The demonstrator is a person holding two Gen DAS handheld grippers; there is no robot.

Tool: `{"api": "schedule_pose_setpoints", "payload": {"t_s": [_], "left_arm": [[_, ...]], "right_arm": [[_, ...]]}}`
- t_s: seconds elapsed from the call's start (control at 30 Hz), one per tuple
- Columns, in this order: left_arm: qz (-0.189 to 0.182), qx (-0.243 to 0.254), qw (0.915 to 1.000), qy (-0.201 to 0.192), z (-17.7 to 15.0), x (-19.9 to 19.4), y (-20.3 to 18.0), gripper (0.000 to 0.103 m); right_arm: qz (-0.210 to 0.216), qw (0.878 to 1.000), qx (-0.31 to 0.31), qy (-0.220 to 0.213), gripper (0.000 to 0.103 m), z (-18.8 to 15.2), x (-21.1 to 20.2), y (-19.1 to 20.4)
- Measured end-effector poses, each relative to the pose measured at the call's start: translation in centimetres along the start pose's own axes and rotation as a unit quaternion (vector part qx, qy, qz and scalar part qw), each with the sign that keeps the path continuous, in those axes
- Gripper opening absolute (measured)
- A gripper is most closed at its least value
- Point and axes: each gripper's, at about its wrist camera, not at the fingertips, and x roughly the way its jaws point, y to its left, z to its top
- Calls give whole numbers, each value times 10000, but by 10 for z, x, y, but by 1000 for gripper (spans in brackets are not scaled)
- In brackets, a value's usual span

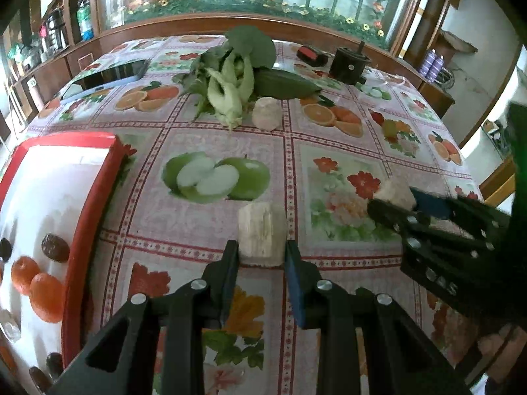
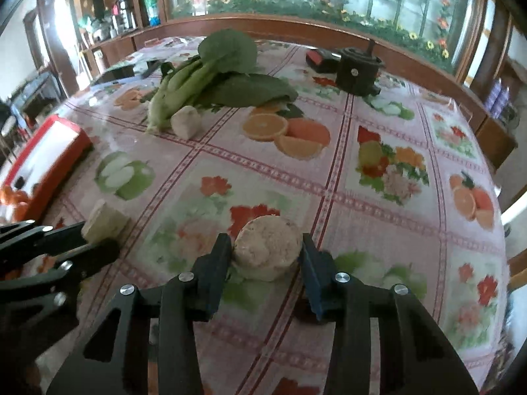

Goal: Organize fruits
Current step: 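Lift the white cubes and hold them above the table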

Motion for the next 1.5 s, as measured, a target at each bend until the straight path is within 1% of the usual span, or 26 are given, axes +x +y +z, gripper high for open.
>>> {"api": "schedule_pose_setpoints", "payload": {"t_s": [0.17, 0.27, 0.4, 0.67, 0.83, 0.87, 0.9, 0.93, 1.0, 1.03, 1.07, 1.1, 1.17, 1.33, 1.37, 1.4, 1.43, 1.47, 1.5], "left_arm": [[-54, -122, 9999, 48, -11, -8, 7, 31], [-10, -56, 10000, 75, -24, -16, 7, 31], [-66, 76, 9999, 99, -46, -29, 7, 31], [-462, 107, 9986, 226, -88, -56, 18, 31], [-409, 222, 9987, 191, -95, -61, 20, 31], [-418, 215, 9987, 199, -94, -61, 20, 34], [-465, 204, 9985, 210, -94, -61, 19, 40], [-520, 192, 9982, 226, -94, -61, 18, 43], [-549, 181, 9980, 248, -95, -60, 15, 54], [-540, 211, 9980, 257, -95, -60, 12, 58], [-469, 270, 9982, 256, -95, -59, 8, 69], [-376, 337, 9984, 260, -95, -58, 5, 73], [-253, 466, 9983, 241, -97, -56, 0, 75], [-40, 579, 9982, 174, -95, -54, -2, 74], [11, 560, 9983, 159, -94, -53, -1, 69], [70, 541, 9984, 130, -92, -53, 1, 59], [120, 536, 9984, 107, -91, -53, 3, 55], [140, 527, 9985, 90, -90, -53, 5, 47], [119, 484, 9987, 71, -89, -54, 10, 38]], "right_arm": [[279, 9995, 142, -53, 41, -26, -24, 8], [354, 9993, 123, -89, 41, -46, -39, 15], [270, 9996, 67, -107, 41, -66, -53, 21], [68, 9994, 324, 23, 42, -99, -66, 22], [-74, 9994, 336, 14, 41, -111, -72, 30], [-100, 9994, 318, 28, 41, -112, -72, 32], [-131, 9994, 305, 33, 41, -113, -71, 34], [-156, 9994, 292, 42, 42, -115, -71, 35], [-220, 9993, 295, 30, 42, -117, -70, 36], [-237, 9992, 310, 34, 42, -118, -70, 36], [-255, 9992, 313, 24, 42, -119, -71, 36], [-268, 9991, 316, 27, 42, -119, -71, 36], [-326, 9991, 284, 25, 42, -119, -71, 37], [-356, 9990, 276, -12, 44, -121, -70, 37], [-348, 9990, 270, -12, 46, -121, -70, 37], [-369, 9990, 241, -7, 46, -121, -70, 38], [-398, 9989, 230, -2, 47, -121, -70, 38], [-398, 9989, 250, 3, 48, -121, -70, 38], [-388, 9989, 274, 5, 48, -121, -70, 37]]}}
